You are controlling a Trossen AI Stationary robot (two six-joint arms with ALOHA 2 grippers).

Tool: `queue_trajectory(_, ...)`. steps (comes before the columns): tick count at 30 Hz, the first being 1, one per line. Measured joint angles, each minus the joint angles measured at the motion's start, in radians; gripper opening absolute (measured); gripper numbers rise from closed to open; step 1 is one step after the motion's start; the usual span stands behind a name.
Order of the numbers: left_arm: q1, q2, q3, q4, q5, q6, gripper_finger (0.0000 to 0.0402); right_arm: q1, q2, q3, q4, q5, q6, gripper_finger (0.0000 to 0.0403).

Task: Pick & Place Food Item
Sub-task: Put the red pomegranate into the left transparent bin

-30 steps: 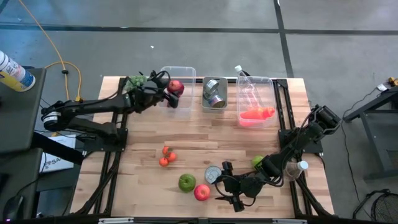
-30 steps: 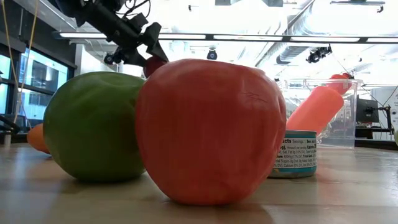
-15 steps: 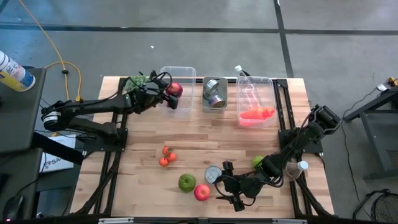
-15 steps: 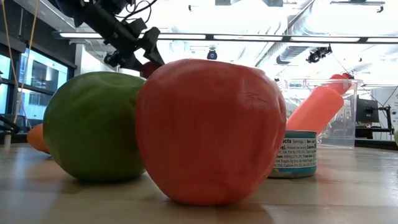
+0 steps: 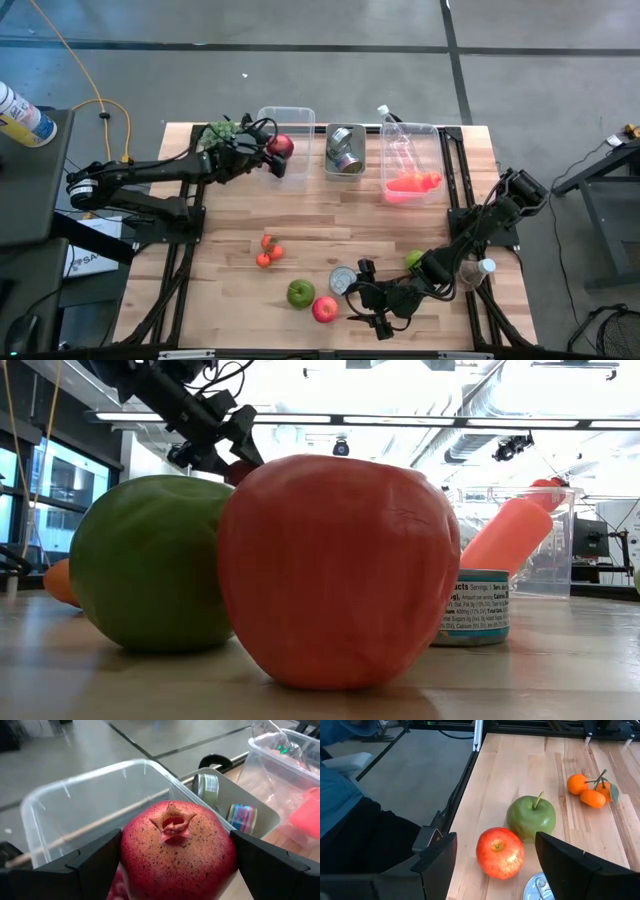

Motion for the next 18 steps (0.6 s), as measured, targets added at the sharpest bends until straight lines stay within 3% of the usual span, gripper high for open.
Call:
queue_trajectory(6,0.016,0.0,0.0,-0.006,0.115,-0.024,0.0348,0.0,0.0,0.0,0.0,0.0,-0.001,0.0258)
queue_trajectory(18,0.051,0.0,0.0,-0.029,0.171,-0.027,0.0349,0.0,0.0,0.0,0.002,0.0,-0.002,0.0258)
